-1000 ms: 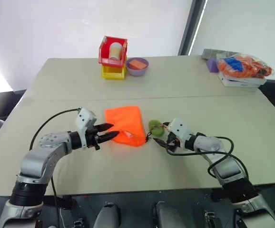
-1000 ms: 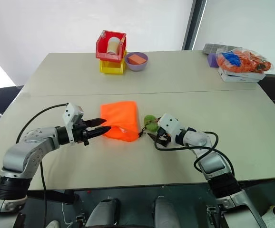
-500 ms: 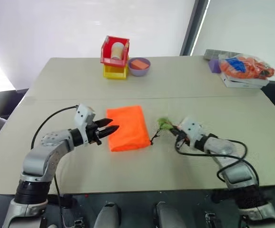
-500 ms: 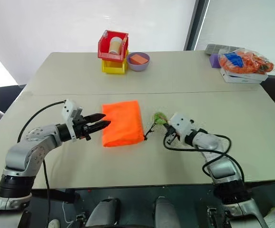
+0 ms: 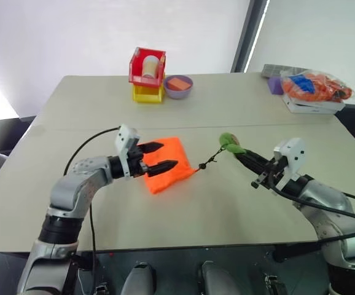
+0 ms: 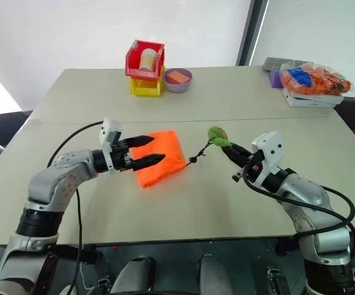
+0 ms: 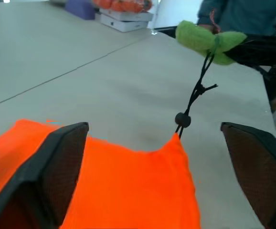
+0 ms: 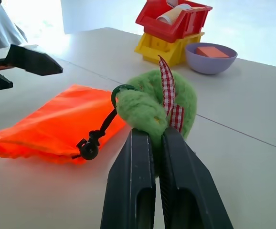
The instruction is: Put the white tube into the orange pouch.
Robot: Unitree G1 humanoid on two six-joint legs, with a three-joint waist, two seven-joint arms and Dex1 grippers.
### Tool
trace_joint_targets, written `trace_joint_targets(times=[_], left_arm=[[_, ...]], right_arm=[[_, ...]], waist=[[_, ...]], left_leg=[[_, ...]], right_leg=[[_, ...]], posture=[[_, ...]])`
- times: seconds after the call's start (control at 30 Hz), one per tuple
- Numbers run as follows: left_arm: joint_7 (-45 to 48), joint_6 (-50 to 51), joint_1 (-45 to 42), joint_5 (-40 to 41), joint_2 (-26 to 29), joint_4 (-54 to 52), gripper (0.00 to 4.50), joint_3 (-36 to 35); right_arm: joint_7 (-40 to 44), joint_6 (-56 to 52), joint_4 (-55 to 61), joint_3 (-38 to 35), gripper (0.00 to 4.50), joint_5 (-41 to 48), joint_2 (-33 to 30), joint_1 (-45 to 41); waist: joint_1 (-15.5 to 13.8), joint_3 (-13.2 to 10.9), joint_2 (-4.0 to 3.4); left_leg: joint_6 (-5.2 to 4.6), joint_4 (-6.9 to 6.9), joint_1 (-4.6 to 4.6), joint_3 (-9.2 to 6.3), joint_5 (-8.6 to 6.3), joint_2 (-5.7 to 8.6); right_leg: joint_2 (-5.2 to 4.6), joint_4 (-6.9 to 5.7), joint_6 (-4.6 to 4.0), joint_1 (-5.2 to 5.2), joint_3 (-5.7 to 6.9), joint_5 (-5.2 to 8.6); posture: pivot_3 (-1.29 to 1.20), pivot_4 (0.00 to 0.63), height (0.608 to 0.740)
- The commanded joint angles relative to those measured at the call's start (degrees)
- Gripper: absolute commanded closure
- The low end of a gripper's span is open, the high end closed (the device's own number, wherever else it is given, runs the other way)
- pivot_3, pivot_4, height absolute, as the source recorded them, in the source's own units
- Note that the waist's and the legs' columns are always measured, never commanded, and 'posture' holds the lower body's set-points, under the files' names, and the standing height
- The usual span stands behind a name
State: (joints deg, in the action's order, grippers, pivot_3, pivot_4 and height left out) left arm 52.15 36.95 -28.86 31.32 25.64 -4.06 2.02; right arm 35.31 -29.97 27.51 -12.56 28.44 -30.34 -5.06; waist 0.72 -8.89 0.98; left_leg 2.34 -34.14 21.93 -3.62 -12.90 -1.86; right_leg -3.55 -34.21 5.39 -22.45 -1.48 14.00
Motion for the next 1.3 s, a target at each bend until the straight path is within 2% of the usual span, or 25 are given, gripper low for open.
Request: trace_joint_targets(times=[0.03,0.27,0.43,0.87,1.03,1.17,1.3], left_arm=[[4.1,-2.8,-3.2,-1.4,-1.1,3.0,0.06,3.7],[9.8,-9.8,-9.4,-7.5,-3.4,15.0,0.06,9.3],[11.6,-14.9,-10.7,-10.9,-4.0,19.1,0.06,10.6],[8.7,-20.6,-8.8,-15.4,-6.1,18.3,0.06,10.0],[5.9,-24.5,-6.9,-19.5,-6.3,14.7,0.06,11.7],[5.6,-22.6,-6.1,-18.6,-7.1,13.5,0.06,11.1],[7.2,-14.9,-6.9,-13.2,-7.9,13.1,0.06,8.8]], right_arm=[[-0.4,0.6,3.0,0.6,4.5,1.0,-0.1,-0.9],[-1.3,1.6,1.1,3.7,4.5,-3.5,-1.9,-1.3],[-4.6,3.4,-3.1,1.8,4.5,-9.0,-3.4,0.7],[-5.2,8.2,-7.1,1.0,4.5,-10.8,-2.0,3.8],[-5.1,8.6,-7.4,1.1,4.5,-10.5,-1.6,3.6],[-4.5,9.6,-7.0,1.2,4.5,-9.7,-1.2,3.1],[-3.0,9.6,-4.0,1.2,4.5,-6.6,-0.2,2.1]], waist=[[0.0,0.0,0.0],[0.1,0.0,-0.01],[-0.1,0.0,-0.01],[0.0,0.0,-0.01],[-0.1,0.0,-0.01],[-0.1,0.0,-0.01],[0.0,0.0,-0.01]], left_leg=[[0.0,0.0,0.01,0.0,0.0,0.0],[0.0,0.01,0.1,0.0,0.0,0.0],[0.0,0.01,0.14,0.0,0.0,0.01],[-0.01,0.0,0.17,-0.01,0.0,0.0],[-0.01,0.01,0.16,-0.01,0.0,0.0],[-0.01,0.0,0.15,-0.01,0.0,0.01],[-0.01,-0.01,0.14,-0.01,0.0,0.0]], right_leg=[[0.0,0.01,-0.03,-0.01,0.0,-0.02],[0.02,0.03,-0.16,-0.08,0.0,-0.1],[0.01,0.04,-0.16,-0.1,0.0,-0.1],[0.02,0.02,-0.14,-0.12,0.0,-0.09],[0.02,0.02,-0.13,-0.11,0.0,-0.09],[0.02,0.02,-0.13,-0.08,0.0,-0.09],[0.03,0.01,-0.06,-0.08,0.0,-0.05]], posture=[[0.0,0.15,0.74],[0.0,0.15,0.74],[0.0,0.15,0.74],[0.0,0.15,0.74],[0.0,0.15,0.74],[0.0,0.15,0.74],[0.0,0.15,0.74]])
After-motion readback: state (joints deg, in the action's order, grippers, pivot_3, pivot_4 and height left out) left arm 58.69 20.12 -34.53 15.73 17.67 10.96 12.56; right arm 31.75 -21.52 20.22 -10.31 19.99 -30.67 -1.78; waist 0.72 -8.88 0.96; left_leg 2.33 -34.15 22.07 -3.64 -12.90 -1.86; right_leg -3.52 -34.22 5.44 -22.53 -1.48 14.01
